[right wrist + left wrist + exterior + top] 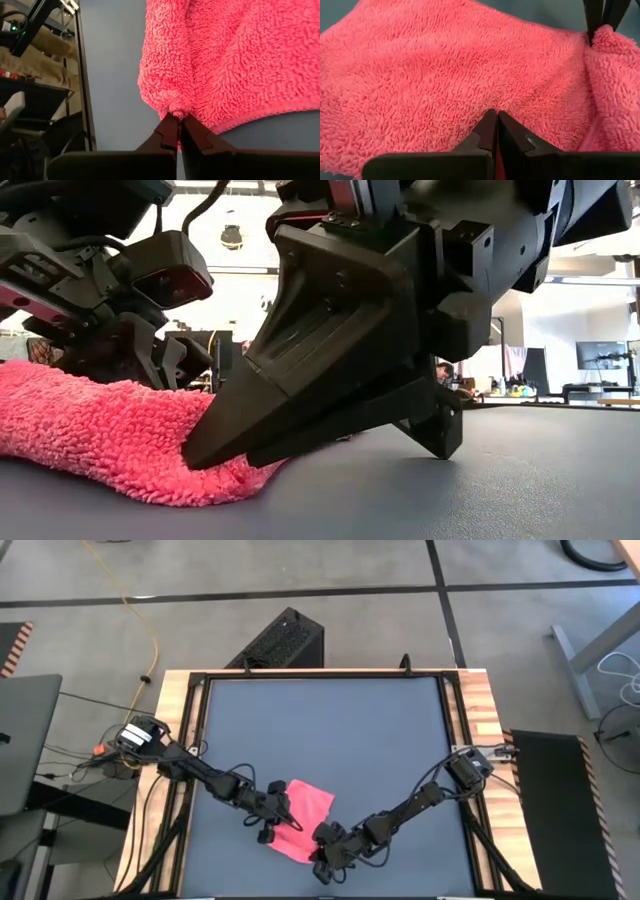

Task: Roll towel
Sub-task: Roll the pink microfiber towel

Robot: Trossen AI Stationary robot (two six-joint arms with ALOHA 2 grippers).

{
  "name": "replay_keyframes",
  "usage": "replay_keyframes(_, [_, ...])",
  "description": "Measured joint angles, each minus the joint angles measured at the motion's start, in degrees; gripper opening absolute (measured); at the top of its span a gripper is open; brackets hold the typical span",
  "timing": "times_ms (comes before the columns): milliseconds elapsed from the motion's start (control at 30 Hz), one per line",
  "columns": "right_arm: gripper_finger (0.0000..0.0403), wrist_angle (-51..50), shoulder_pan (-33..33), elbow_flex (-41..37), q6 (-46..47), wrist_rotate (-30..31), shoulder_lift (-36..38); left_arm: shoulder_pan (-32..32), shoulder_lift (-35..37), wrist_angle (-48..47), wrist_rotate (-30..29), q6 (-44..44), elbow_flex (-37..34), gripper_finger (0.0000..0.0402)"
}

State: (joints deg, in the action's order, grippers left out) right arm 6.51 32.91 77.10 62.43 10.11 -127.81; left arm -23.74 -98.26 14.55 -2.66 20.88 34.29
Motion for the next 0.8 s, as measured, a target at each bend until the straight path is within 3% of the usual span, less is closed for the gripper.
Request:
replay_keyframes(267, [0.0023, -7.9, 1.8, -0.2, 6.9, 7.8, 3.9, 0.0, -0.1, 0.4, 0.5, 1.3, -0.1, 0.0])
replay_keyframes(600, [0.0023, -2.6, 0.6, -3.4, 8.0, 7.5, 3.6, 0.5, -0.3, 8.1, 1.8, -3.0, -0.4, 0.0])
replay_keyframes(800, [0.0023, -1.0, 0.1, -3.9, 6.4, 6.4, 3.6, 1.8, 5.3, 5.8, 1.4, -8.4, -0.5, 0.0021])
